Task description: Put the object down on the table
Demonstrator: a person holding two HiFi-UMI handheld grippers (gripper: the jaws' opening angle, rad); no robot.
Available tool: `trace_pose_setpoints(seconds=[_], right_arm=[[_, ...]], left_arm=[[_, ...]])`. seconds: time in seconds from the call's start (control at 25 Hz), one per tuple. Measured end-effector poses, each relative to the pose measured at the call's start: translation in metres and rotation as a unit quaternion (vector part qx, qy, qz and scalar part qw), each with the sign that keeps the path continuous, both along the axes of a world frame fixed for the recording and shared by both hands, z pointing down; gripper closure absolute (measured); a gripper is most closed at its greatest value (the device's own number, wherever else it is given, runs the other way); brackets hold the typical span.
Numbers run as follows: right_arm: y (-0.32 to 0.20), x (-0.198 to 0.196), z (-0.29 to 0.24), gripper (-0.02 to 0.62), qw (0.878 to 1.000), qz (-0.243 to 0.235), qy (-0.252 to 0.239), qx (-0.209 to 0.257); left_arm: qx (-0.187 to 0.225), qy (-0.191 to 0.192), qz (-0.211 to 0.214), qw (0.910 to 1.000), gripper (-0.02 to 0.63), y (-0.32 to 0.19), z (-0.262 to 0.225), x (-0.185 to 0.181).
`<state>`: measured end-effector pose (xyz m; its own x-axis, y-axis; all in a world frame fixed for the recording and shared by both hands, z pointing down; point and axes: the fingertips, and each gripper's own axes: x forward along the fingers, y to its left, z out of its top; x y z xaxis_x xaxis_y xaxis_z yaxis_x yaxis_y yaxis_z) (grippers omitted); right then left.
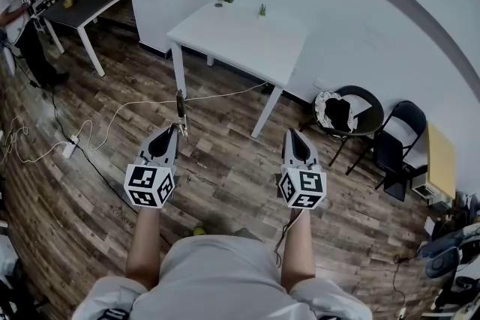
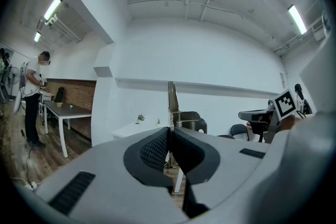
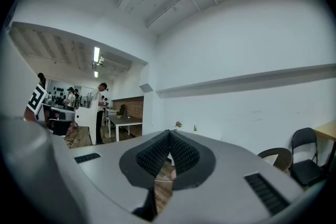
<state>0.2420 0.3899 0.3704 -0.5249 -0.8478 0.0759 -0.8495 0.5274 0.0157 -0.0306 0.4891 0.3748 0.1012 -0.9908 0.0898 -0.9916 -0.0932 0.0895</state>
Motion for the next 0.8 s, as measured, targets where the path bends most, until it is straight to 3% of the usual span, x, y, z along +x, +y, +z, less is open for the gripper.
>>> trace_pose_setpoints(seconds=[0.4, 0.8], right_arm=[[0.007, -0.028, 0.014, 0.586, 1.0, -0.002, -0.009, -0.012], [-0.055, -0.033, 0.024, 0.586, 0.999, -0.002, -0.033, -0.02]], left_arm=[[-0.016, 0.005, 0.017, 0.9997, 0.586, 0.002, 0.018, -0.018], [-0.02, -0.014, 0.014, 0.9996, 0.586, -0.052, 0.022, -0.028]])
